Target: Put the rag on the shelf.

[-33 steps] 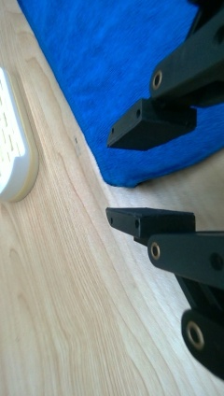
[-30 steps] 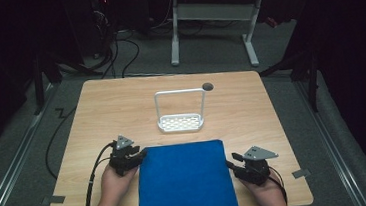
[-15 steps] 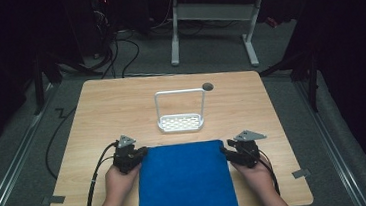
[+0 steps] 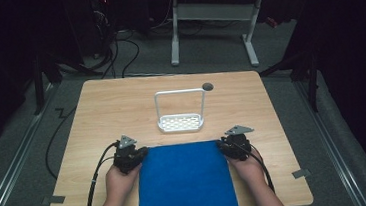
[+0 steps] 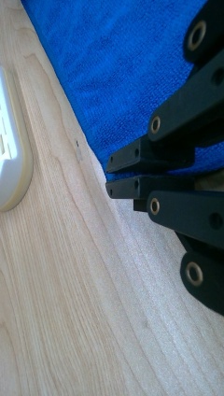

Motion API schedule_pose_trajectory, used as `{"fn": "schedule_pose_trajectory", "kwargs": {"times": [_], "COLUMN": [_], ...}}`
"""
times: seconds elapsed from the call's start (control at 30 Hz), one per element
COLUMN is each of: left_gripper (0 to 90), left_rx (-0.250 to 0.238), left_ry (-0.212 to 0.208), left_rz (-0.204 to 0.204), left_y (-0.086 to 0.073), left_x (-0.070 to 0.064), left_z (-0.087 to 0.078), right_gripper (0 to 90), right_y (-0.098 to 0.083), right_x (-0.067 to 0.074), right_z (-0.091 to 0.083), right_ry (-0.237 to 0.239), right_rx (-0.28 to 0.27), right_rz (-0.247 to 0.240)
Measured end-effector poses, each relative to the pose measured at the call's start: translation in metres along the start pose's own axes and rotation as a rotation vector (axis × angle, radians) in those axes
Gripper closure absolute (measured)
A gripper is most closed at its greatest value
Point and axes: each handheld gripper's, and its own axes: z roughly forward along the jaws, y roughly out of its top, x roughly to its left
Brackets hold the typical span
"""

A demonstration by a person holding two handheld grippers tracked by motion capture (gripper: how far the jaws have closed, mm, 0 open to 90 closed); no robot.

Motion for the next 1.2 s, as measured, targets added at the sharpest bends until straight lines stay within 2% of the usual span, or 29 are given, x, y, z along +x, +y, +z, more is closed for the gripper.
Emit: {"fn": "schedule_pose_trajectory", "kwargs": {"times": [0.1, 0.23, 0.47, 0.53, 0.57, 0.67, 0.73, 0.8, 0.87, 1.03, 1.1, 1.13, 1.2], "left_gripper": [86.4, 86.9, 87.3, 87.3, 87.4, 87.4, 87.4, 87.4, 87.4, 87.5, 87.6, 87.6, 87.6], "left_rx": [0.000, -0.001, -0.001, 0.000, -0.006, -0.031, -0.037, -0.078, -0.091, -0.176, -0.190, -0.224, -0.245], "left_ry": [0.003, 0.001, -0.003, -0.006, -0.007, -0.007, -0.012, -0.023, -0.024, -0.026, -0.024, -0.023, -0.027], "left_rz": [0.003, 0.006, 0.004, 0.004, 0.007, 0.035, 0.032, 0.021, 0.023, 0.042, 0.047, 0.052, 0.061], "left_y": [0.000, 0.000, 0.000, 0.000, 0.000, -0.001, -0.001, -0.001, 0.000, 0.003, 0.004, 0.006, 0.009], "left_x": [-0.001, -0.001, 0.000, 0.000, 0.000, -0.003, -0.003, -0.004, -0.005, -0.012, -0.014, -0.017, -0.020], "left_z": [0.000, 0.000, 0.000, -0.001, -0.001, -0.005, -0.006, -0.013, -0.016, -0.036, -0.040, -0.047, -0.052], "right_gripper": [76.4, 86.7, 88.3, 88.2, 88.3, 88.3, 88.3, 88.3, 88.3, 88.3, 88.3, 88.3, 88.3], "right_y": [0.000, -0.004, -0.005, -0.005, -0.007, -0.008, -0.008, -0.007, -0.007, -0.004, -0.003, -0.001, 0.001], "right_x": [0.003, 0.006, 0.006, 0.006, 0.005, 0.006, 0.007, 0.008, 0.009, 0.015, 0.016, 0.019, 0.020], "right_z": [0.000, -0.001, -0.003, -0.004, -0.006, -0.010, -0.012, -0.019, -0.021, -0.036, -0.040, -0.048, -0.054], "right_ry": [0.000, 0.015, 0.013, 0.015, 0.030, 0.026, 0.024, 0.033, 0.038, 0.045, 0.047, 0.048, 0.046], "right_rx": [0.003, -0.019, -0.031, -0.035, -0.050, -0.068, -0.077, -0.103, -0.112, -0.182, -0.198, -0.243, -0.268], "right_rz": [-0.007, -0.022, -0.049, -0.045, -0.012, -0.021, -0.023, -0.013, -0.019, -0.024, -0.023, -0.023, -0.030]}}
